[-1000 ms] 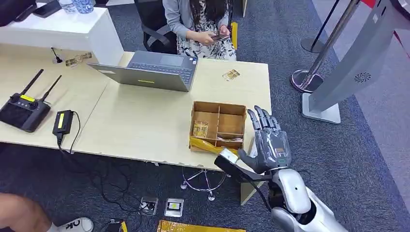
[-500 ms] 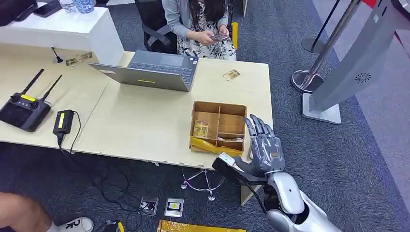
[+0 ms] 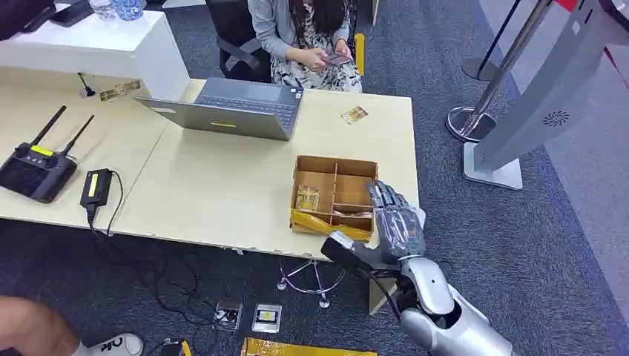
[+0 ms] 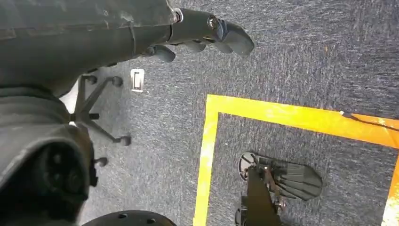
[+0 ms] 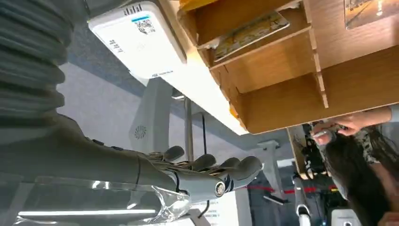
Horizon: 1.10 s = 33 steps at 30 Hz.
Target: Pass the card to the sensor for recognition and then transmit it.
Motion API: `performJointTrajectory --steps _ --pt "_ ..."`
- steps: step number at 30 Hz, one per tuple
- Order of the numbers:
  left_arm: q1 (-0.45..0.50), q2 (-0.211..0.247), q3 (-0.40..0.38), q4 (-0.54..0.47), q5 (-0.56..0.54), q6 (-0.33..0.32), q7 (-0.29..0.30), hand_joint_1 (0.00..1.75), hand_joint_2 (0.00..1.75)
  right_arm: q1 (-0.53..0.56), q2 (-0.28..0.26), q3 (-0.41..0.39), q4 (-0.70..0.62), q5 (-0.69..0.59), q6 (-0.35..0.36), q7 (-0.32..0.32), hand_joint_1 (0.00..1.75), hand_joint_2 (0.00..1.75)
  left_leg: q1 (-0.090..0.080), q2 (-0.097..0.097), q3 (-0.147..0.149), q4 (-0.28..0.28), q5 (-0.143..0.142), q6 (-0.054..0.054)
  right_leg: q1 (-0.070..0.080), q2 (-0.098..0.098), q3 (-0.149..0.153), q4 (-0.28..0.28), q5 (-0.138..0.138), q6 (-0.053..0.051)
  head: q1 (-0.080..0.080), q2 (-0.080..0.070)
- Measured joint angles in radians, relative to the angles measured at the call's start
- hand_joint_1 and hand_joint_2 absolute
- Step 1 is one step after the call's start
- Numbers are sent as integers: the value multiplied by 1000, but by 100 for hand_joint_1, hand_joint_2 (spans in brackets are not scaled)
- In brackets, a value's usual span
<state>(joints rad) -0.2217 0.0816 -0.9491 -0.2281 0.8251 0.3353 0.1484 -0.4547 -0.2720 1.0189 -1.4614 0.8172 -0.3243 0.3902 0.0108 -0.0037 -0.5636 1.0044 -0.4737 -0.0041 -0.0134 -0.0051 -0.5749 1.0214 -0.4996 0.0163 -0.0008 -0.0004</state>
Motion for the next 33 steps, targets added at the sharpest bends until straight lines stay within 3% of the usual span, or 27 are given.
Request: performJointTrajectory --steps 11,33 --pt "-16 -8 -1 0 -39 13 13 0 0 -36 66 18 71 145 -19 3 0 175 0 0 0 0 0 0 0 0 0 0 0 0 0 0" --pt "-31 -8 -7 0 -69 -3 39 0 0 -52 122 40 137 260 73 1 0 175 0 0 0 0 0 0 0 0 0 0 0 0 0 0"
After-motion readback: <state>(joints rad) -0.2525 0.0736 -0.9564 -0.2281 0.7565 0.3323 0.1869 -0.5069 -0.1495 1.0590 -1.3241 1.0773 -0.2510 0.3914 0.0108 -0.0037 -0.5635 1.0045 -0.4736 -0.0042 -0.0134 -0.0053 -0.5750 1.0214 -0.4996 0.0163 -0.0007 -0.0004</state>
